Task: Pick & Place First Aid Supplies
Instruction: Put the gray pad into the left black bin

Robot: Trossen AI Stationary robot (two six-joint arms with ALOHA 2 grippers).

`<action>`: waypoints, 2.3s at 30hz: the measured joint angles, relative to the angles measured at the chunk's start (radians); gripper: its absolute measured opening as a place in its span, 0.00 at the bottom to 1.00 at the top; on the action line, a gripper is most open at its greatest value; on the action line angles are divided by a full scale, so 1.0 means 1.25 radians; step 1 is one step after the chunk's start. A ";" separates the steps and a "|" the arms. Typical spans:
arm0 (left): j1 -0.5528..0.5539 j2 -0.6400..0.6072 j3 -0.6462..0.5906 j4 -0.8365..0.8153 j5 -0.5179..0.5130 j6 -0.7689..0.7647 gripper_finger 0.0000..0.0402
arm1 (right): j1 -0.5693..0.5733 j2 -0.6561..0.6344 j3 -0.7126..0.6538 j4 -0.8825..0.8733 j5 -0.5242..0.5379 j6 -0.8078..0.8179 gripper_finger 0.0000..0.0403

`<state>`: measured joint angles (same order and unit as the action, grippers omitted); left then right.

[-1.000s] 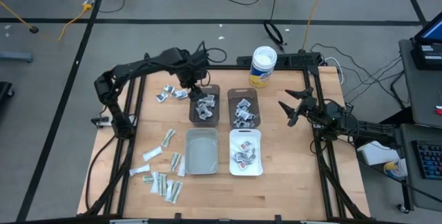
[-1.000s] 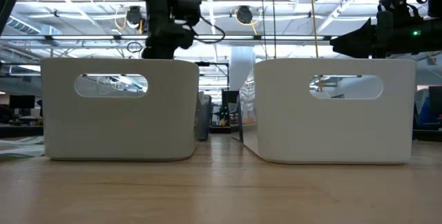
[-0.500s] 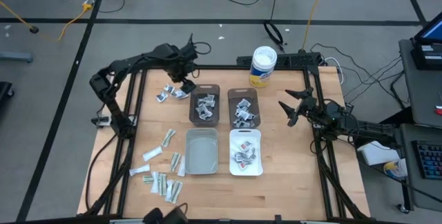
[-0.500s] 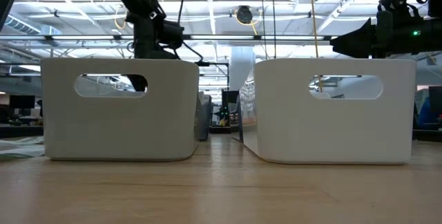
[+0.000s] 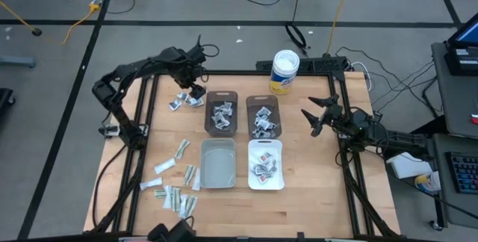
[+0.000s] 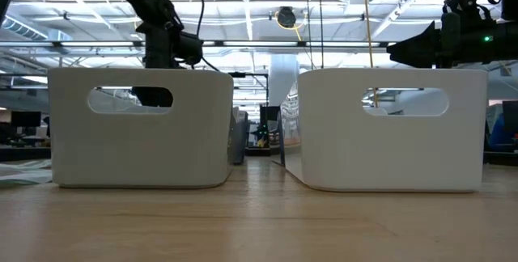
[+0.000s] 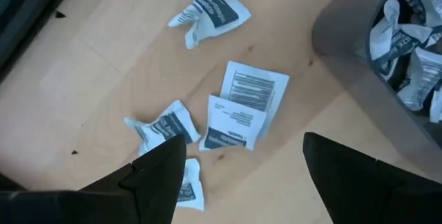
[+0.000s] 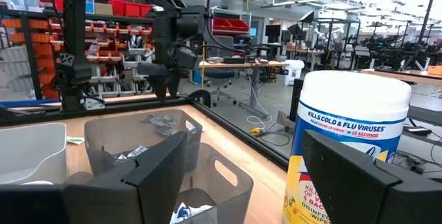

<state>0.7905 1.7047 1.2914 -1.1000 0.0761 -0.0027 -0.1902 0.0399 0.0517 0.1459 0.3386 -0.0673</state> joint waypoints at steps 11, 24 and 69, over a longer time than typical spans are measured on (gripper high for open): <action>-0.021 -0.002 -0.122 0.122 -0.027 -0.028 0.74 | 0.000 0.000 0.000 0.000 0.000 0.000 0.69; -0.020 -0.002 -0.231 0.268 -0.042 0.017 0.72 | 0.000 0.000 0.000 0.000 0.000 0.000 0.69; -0.141 -0.189 -0.055 -0.136 -0.081 -0.244 0.03 | 0.000 0.000 0.000 0.000 0.000 0.000 0.69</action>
<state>0.6144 1.4689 1.2222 -1.2699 -0.0255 -0.3080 -0.1902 0.0402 0.0517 0.1459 0.3386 -0.0676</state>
